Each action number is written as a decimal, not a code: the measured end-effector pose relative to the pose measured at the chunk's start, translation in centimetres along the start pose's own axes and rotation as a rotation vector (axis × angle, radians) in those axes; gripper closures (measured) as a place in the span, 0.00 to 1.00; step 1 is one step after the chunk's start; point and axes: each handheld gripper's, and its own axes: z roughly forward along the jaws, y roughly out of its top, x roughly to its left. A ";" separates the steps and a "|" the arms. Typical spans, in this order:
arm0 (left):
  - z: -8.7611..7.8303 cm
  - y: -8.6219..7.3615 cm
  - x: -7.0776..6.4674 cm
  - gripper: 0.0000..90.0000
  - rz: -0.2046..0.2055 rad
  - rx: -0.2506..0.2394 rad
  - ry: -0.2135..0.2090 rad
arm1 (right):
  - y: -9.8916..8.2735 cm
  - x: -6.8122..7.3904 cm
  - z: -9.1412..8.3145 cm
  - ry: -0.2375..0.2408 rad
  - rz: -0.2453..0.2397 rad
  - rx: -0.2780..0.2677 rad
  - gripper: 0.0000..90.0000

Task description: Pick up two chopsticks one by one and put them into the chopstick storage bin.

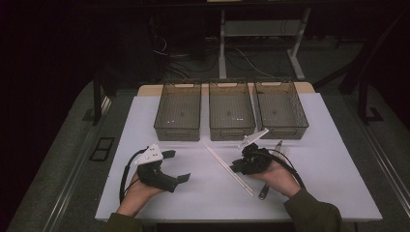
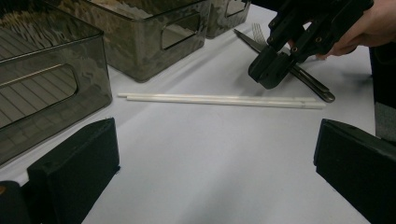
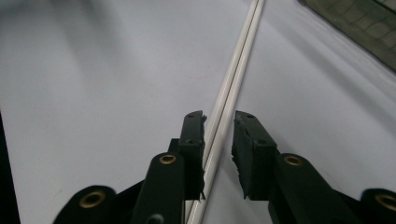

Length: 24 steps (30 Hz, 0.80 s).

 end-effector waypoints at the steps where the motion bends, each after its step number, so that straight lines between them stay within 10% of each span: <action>1: 0.0 0.0 0.0 0.00 0.001 0.000 0.000 | 0.0 0.0 0.1 -0.005 -0.002 0.006 0.83; 24: 0.0 0.0 0.0 0.00 0.003 0.003 0.002 | -0.6 0.3 1.1 -0.045 -0.014 0.082 0.89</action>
